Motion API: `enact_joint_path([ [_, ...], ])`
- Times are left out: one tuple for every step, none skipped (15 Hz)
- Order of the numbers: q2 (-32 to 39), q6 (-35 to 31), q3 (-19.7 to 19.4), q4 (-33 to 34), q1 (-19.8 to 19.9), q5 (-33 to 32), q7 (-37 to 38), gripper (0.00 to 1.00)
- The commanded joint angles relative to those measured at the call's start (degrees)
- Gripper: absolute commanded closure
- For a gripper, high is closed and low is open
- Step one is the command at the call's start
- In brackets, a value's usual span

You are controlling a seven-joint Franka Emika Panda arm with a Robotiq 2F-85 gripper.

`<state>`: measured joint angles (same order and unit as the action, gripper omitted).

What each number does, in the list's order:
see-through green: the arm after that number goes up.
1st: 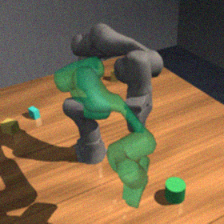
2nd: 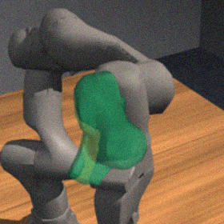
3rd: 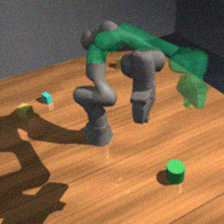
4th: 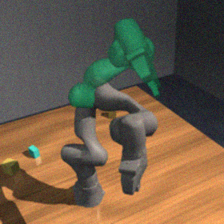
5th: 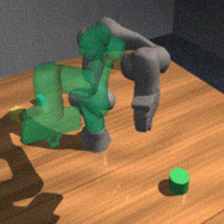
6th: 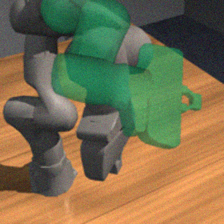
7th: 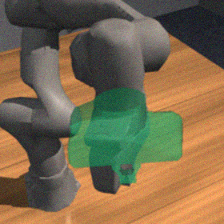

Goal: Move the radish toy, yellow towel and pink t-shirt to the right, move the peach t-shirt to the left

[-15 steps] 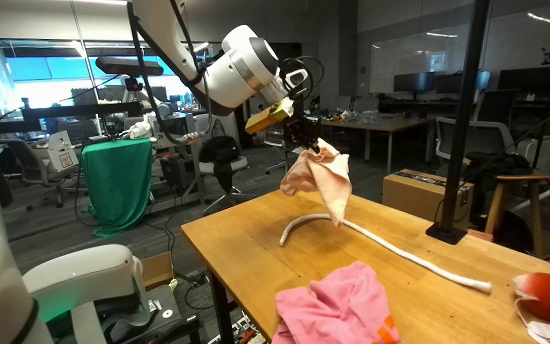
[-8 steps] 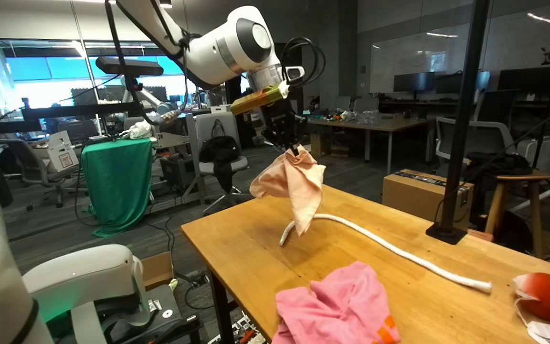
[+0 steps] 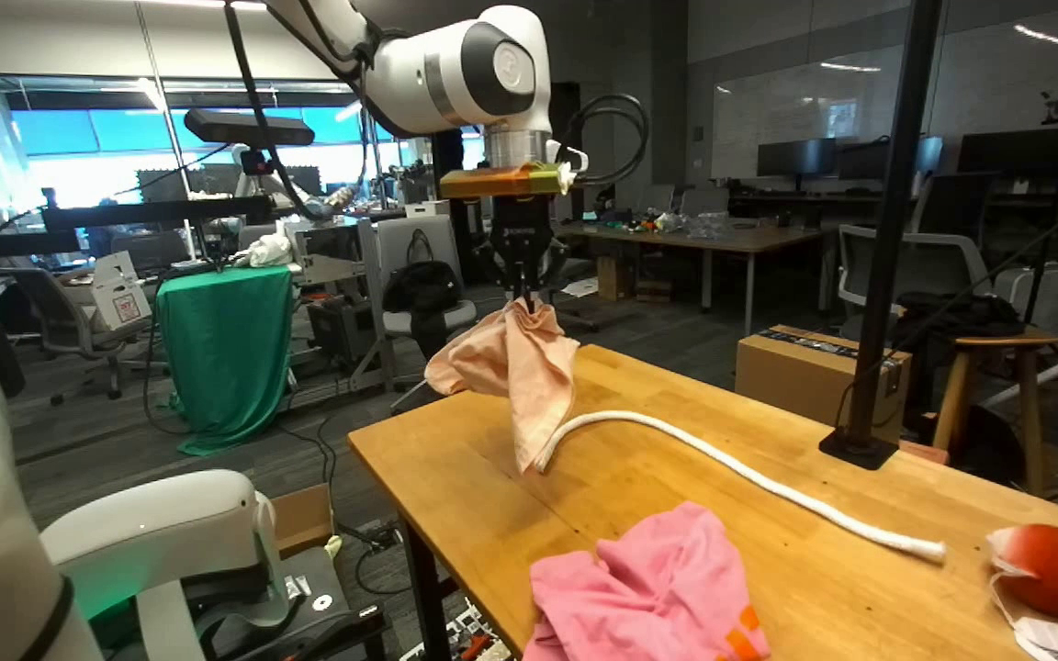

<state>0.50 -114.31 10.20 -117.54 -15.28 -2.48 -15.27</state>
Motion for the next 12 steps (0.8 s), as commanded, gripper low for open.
enact_joint_path([
  [3.82, 2.07, 1.18, 3.67, 1.09, 7.41, -11.19, 0.95],
  [4.76, 1.84, 1.44, 4.02, 1.12, 8.99, -13.71, 0.95],
  [5.65, 1.87, 1.72, 4.52, 1.18, 10.04, -15.57, 0.95],
  [7.09, 2.37, 2.05, 5.38, 1.33, 11.55, -17.78, 0.95],
  [7.93, 2.57, 2.34, 5.93, 1.53, 12.51, -19.08, 0.95],
  [9.11, 2.97, 2.69, 6.84, 1.78, 13.91, -20.44, 0.95],
  [10.09, 3.47, 3.0, 7.56, 2.02, 15.02, -21.61, 0.95],
  [11.19, 4.44, 3.28, 8.68, 2.33, 16.63, -22.13, 0.95],
  [12.07, 5.38, 3.53, 9.48, 2.68, 18.08, -22.66, 0.95],
  [13.32, 6.2, 3.8, 10.54, 2.95, 19.64, -22.59, 0.95],
  [14.02, 7.45, 3.99, 11.43, 3.28, 20.91, -22.79, 0.95],
  [14.94, 8.6, 4.2, 12.45, 3.66, 22.61, -22.64, 0.95],
])
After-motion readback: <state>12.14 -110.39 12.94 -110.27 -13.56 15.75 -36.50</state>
